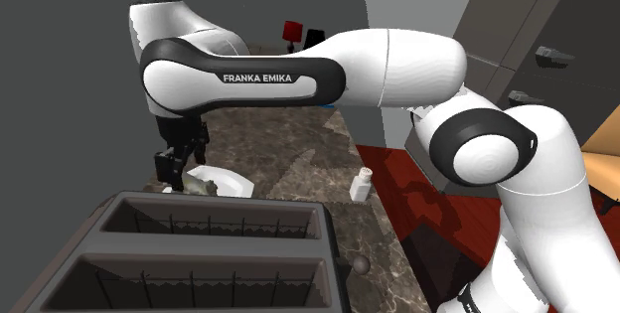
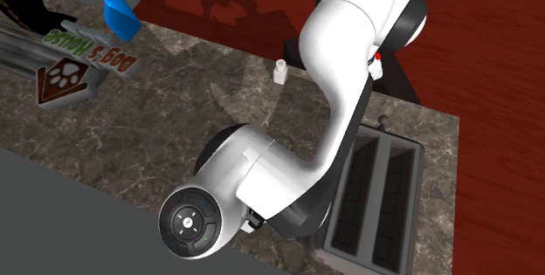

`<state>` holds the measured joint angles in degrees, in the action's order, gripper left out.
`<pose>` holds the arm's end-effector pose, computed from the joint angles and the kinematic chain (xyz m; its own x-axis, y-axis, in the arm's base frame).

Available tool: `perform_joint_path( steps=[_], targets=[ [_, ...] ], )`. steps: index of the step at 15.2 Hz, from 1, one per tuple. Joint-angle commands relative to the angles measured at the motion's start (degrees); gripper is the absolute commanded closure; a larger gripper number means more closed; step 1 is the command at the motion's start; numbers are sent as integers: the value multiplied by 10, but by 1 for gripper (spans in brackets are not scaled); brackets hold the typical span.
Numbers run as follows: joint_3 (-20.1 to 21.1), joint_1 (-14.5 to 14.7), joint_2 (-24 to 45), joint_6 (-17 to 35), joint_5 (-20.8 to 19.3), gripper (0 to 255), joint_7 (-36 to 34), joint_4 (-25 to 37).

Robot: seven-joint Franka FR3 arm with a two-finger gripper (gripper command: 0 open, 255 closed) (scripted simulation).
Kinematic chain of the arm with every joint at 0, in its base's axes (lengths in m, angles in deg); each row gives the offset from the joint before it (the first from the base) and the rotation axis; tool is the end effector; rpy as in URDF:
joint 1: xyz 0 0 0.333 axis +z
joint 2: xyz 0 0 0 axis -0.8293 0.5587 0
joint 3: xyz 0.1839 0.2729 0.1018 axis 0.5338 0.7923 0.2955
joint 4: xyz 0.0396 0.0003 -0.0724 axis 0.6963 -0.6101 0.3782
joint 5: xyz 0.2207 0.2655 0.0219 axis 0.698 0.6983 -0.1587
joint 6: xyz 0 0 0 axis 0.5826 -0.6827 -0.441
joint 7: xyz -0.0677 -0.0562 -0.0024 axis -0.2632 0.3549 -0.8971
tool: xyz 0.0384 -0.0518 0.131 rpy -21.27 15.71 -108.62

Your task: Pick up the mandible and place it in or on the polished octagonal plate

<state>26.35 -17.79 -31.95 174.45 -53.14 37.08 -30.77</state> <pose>0.5486 0.4529 0.4107 0.7186 0.6922 -0.0663 0.6949 -0.7183 0.0325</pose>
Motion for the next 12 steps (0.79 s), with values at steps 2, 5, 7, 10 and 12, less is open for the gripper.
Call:
perform_joint_path(
  steps=[2,5,7,10,12],
  targets=[
    [1,-3,-1,27,3,0,0,-23],
    [1,-5,-2,56,3,0,0,-53],
    [1,-5,-2,56,3,0,0,-53],
    [1,-5,-2,56,3,0,0,-53],
    [1,-5,-2,56,3,0,0,-53]
  ],
)
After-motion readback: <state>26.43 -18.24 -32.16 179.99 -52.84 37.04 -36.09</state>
